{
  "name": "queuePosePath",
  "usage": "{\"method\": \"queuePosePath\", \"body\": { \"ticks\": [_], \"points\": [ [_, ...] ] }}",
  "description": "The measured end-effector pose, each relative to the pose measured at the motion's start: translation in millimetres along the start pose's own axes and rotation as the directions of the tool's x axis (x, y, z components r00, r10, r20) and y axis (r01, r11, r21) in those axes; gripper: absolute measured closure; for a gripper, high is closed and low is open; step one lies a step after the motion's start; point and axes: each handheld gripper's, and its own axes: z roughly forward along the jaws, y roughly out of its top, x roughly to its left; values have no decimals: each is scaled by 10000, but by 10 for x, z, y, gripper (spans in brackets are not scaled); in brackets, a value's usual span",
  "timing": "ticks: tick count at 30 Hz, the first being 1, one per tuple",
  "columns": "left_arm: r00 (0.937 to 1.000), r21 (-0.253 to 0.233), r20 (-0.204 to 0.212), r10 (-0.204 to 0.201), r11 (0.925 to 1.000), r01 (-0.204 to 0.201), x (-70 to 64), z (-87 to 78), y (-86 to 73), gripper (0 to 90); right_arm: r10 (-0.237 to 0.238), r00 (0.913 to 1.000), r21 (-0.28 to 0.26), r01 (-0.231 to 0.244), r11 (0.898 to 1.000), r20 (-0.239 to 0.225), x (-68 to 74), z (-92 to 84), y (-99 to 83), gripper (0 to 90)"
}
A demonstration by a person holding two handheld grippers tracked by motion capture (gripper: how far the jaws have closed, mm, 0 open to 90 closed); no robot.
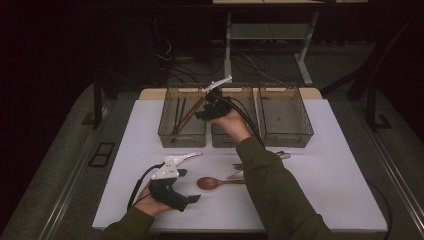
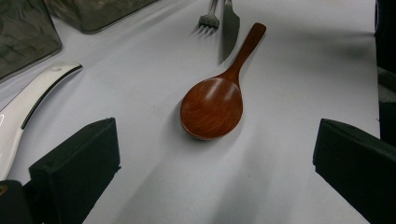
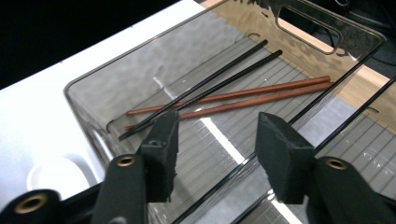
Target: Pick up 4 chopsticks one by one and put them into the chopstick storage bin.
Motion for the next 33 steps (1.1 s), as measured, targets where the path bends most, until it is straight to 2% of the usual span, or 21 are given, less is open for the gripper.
{"method": "queuePosePath", "body": {
  "ticks": [10, 20, 33],
  "points": [
    [10000, 111, -23, 66, 9999, -66, 8, -1, 0, 0, -151, 9996, -446, 140, 9989, -247, -59, -200, -162, 319],
    [9999, 168, -92, 75, 9998, -73, 8, 1, -5, 0, -348, 9981, -943, 299, 9951, -507, -94, -487, -366, 276],
    [9999, 240, -161, -50, 9997, 54, 6, -11, -23, 0, -580, 9953, -924, 508, 9944, -776, -143, -792, -705, 224]
  ]
}}
